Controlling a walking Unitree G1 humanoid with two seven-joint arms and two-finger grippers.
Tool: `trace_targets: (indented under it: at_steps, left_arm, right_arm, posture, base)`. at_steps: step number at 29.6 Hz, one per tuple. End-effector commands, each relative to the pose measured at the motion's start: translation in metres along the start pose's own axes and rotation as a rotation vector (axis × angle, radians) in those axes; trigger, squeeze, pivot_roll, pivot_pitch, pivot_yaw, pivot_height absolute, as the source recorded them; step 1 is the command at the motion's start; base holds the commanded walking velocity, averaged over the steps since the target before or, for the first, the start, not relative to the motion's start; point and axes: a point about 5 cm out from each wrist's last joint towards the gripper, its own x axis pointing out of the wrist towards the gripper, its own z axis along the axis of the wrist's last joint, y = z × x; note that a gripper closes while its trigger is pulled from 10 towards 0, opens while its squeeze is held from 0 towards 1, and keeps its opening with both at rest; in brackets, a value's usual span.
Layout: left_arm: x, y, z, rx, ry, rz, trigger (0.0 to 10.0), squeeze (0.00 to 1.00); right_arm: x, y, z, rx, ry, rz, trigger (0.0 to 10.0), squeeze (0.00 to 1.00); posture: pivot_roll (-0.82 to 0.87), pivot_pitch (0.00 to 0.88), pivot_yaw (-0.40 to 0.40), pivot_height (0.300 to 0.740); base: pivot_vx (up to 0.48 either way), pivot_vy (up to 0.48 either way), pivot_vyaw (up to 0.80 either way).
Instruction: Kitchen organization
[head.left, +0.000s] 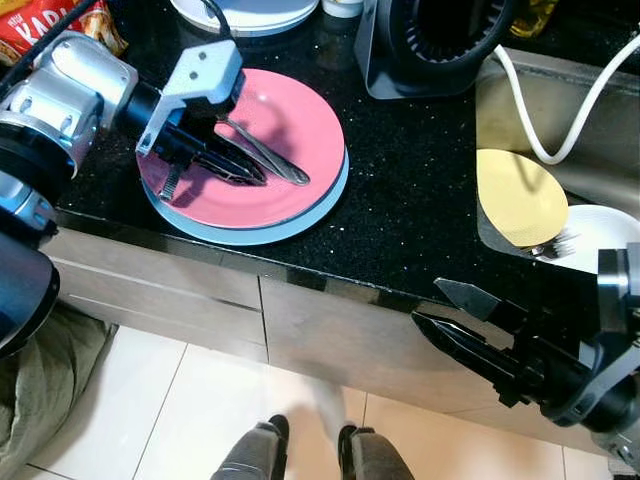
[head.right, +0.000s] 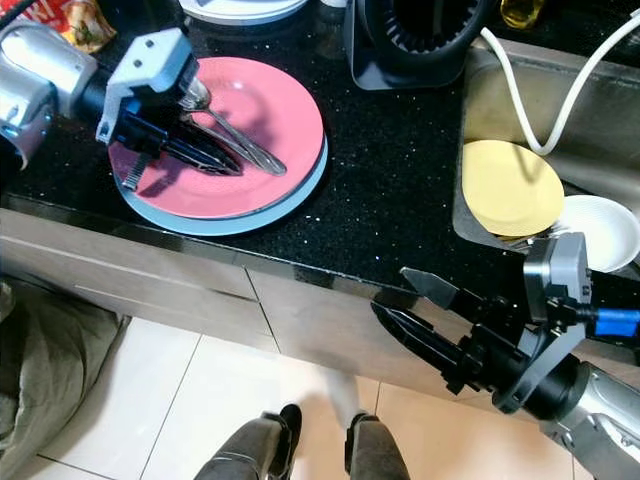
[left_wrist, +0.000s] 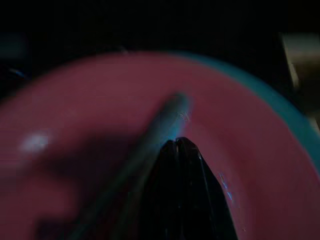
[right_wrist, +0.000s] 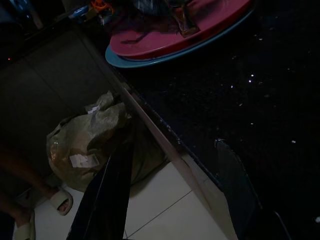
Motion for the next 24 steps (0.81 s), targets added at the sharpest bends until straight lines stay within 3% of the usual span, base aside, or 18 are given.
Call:
trace_targets:
  at_steps: [1,3,6,10,16,18,24]
  left_arm:
    - [-0.003,0.006,0.018,0.028,-0.093,0.021,0.0,0.0]
    - [-0.01,0.01,0.032,0.038,-0.194,0.055,0.0,0.0]
    - [-0.016,0.011,0.04,0.044,-0.257,0.074,0.0,0.0]
    - [-0.02,0.011,0.041,0.059,-0.278,0.097,0.0,0.0]
    - [-0.032,0.019,0.052,0.06,-0.471,0.241,0.0,0.0]
    - [-0.032,0.02,0.057,0.063,-0.55,0.308,10.0,0.0]
    - [-0.032,0.017,0.077,0.043,-0.707,0.449,10.0,0.0]
  right_arm:
    - [0.0,0.002,-0.001,0.008,0.0,0.005,10.0,0.0]
    - [0.001,0.001,-0.002,0.009,-0.002,0.007,10.0,0.0]
    - [0.002,0.001,-0.002,0.01,-0.005,0.01,10.0,0.0]
    - [0.003,0.0,-0.002,0.01,-0.008,0.013,10.0,0.0]
    - [0.006,0.0,-0.003,0.014,-0.018,0.016,10.0,0.0]
    - [0.009,0.0,-0.004,0.019,-0.027,0.022,10.0,0.0]
    - [0.016,0.001,-0.008,0.033,-0.04,0.05,10.0,0.0]
  posture:
    - [-0.14,0.309,-0.009,0.74]
    - [-0.14,0.306,-0.009,0.74]
    - [-0.13,0.303,-0.009,0.74]
    - [-0.13,0.298,-0.006,0.74]
    - [-0.12,0.294,-0.005,0.74]
    - [-0.12,0.282,-0.007,0.74]
    - [-0.09,0.267,-0.014,0.74]
  base:
    - [0.0,0.0,0.0]
    - [0.0,0.0,0.0]
    - [0.0,0.0,0.0]
    - [0.0,0.0,0.0]
    - [0.0,0.0,0.0]
    - [0.0,0.0,0.0]
    - [0.0,0.0,0.0]
